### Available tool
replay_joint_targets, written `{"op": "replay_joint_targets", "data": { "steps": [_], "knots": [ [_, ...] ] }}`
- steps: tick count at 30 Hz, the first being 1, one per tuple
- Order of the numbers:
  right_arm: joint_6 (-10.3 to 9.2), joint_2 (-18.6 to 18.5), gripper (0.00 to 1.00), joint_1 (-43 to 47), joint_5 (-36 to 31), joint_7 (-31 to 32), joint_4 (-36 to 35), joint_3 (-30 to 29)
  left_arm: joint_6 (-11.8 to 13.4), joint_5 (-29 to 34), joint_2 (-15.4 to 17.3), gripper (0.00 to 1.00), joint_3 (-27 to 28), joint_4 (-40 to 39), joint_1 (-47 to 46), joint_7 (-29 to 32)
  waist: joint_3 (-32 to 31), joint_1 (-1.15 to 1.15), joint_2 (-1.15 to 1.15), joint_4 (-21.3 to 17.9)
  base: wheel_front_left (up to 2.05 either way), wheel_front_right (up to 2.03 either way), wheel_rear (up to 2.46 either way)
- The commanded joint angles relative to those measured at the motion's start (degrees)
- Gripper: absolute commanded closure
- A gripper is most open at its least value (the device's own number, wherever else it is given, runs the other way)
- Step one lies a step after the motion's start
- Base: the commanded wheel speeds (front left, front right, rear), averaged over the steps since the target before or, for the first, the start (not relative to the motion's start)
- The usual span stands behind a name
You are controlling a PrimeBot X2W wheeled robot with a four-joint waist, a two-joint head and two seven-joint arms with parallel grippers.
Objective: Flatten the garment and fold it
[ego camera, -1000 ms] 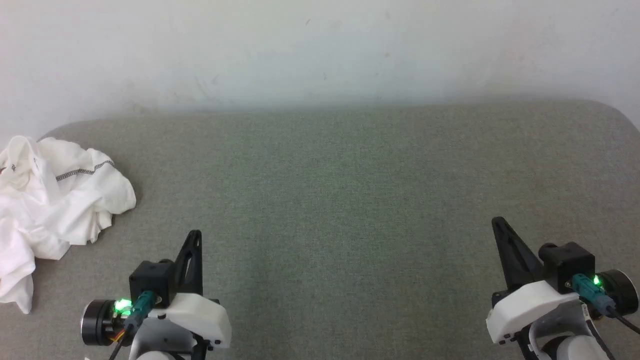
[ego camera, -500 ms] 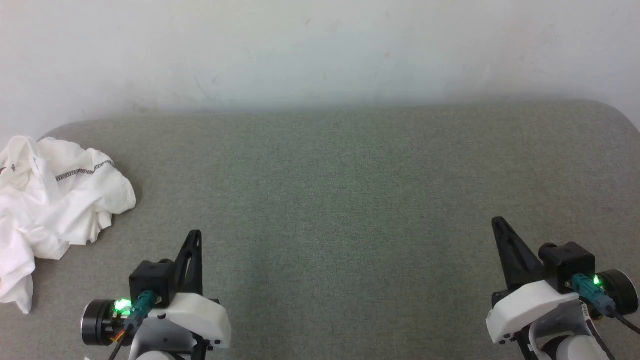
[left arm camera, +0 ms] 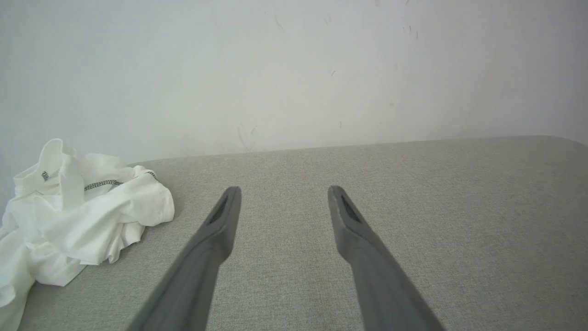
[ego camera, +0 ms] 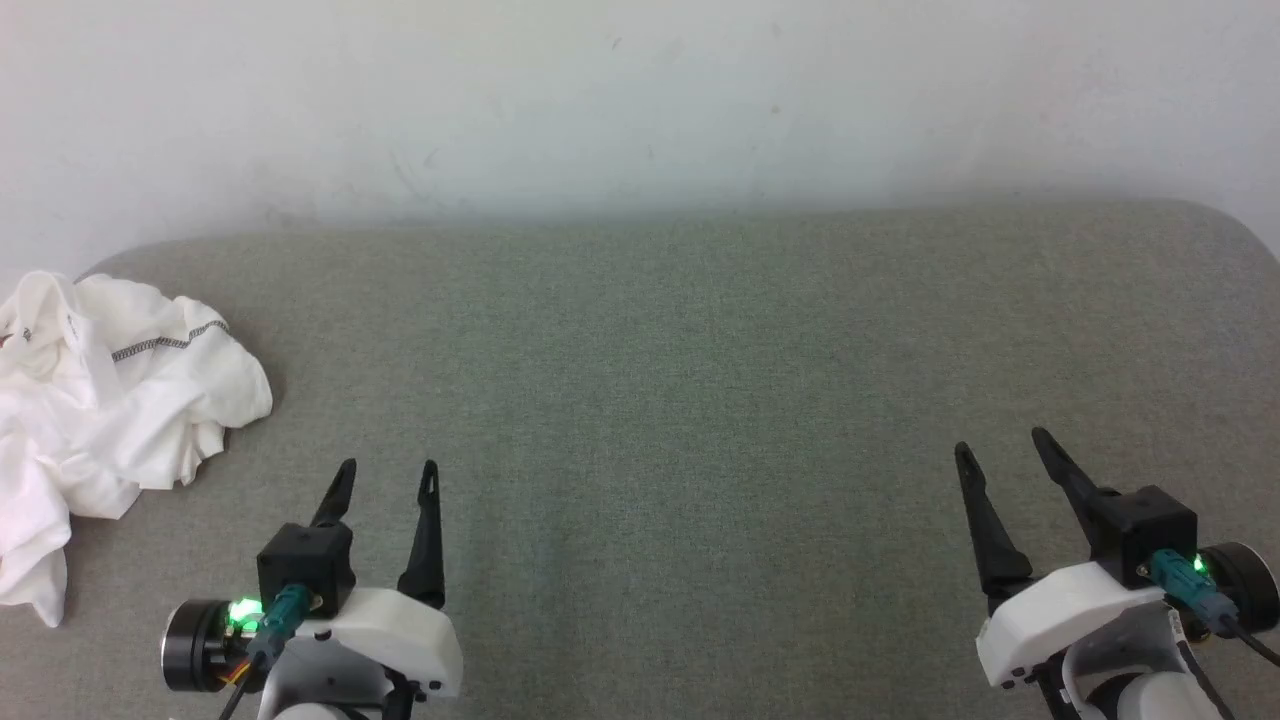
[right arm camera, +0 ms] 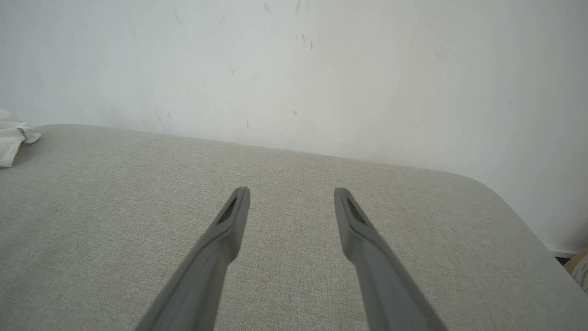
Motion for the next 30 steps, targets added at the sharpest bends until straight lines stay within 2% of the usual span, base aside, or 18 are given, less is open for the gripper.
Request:
{"op": "replay_joint_targets", "data": {
  "steps": [1,20,30],
  "knots": [
    [0.00,0.0,0.00,0.3,0.6,-0.7,0.2,-0.4,-0.3,-0.2,0.1,0.00,0.0,-0.1,0.4,-0.5,0.0,0.00,0.00,0.0,0.00,0.00,0.00],
    [-0.01,0.0,0.00,0.7,3.0,-3.0,1.7,-2.6,-0.8,-0.5,0.1,0.00,0.4,-0.7,1.5,-2.8,0.2,0.00,0.00,0.2,0.00,0.00,0.00],
    [-0.02,0.0,0.00,0.9,3.0,-4.2,1.8,-3.4,-0.6,-0.9,0.1,0.00,0.8,-1.1,2.1,-4.0,0.2,0.00,0.00,1.8,0.00,0.00,0.00]
  ]
}}
